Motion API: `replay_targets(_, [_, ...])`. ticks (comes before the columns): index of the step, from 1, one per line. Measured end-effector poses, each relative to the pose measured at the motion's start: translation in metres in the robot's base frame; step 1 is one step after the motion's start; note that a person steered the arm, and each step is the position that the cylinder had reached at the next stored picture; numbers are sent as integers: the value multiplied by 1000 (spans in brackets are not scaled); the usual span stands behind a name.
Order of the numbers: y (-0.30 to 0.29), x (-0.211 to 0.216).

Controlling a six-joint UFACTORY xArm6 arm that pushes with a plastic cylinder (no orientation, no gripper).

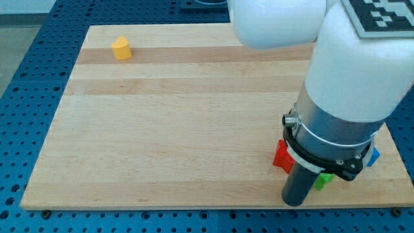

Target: Place your arm in between both the stars

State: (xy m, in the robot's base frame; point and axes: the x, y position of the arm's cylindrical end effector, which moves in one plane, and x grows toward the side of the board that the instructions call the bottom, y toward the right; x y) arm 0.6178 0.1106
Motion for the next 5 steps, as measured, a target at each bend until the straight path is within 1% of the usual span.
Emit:
replay_targets(2, [24,1])
replay_targets(3, [25,0])
replay_targets(4, [24,-79])
replay_targets(5, [24,-78])
